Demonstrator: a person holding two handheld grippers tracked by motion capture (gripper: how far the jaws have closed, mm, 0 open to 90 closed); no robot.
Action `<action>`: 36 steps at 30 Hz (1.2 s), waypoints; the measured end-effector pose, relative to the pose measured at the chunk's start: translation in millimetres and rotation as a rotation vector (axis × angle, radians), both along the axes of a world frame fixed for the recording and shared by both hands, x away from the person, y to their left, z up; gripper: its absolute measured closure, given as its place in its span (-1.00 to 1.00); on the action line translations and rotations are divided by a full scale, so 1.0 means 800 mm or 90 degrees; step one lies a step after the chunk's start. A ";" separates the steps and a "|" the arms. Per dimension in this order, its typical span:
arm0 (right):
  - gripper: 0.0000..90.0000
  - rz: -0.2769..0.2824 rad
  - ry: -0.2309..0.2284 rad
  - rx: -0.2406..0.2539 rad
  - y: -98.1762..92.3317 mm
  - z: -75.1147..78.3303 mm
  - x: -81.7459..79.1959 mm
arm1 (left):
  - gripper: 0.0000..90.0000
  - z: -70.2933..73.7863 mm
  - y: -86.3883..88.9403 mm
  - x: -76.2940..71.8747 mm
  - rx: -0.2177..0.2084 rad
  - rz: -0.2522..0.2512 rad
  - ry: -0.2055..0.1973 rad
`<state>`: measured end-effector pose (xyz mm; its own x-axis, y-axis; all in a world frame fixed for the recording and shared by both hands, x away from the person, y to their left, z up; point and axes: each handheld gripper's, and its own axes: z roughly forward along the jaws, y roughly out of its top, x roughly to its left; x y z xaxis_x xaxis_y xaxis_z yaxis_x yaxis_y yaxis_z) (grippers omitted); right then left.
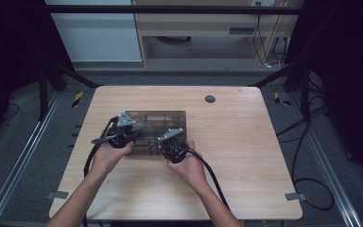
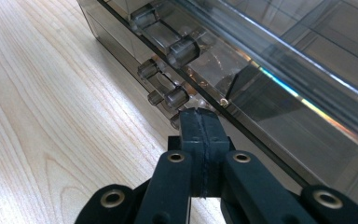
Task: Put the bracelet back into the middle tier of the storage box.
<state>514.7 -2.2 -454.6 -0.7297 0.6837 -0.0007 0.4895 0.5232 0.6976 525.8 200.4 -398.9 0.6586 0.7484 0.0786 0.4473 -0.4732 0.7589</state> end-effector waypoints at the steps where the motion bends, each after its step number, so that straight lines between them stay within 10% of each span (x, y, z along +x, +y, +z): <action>1: 1.00 0.001 -0.002 0.000 0.000 0.000 0.000 | 0.99 0.000 0.000 0.000 0.000 0.000 0.000; 36: 1.00 0.000 -0.002 0.016 -0.002 0.006 -0.004 | 0.99 0.001 0.001 -0.002 -0.013 -0.003 -0.015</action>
<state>511.2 -4.0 -450.0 -0.7295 0.6839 0.0142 0.4877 0.5054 0.7119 524.1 201.4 -397.8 0.6603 0.7469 0.0782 0.4272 -0.4592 0.7789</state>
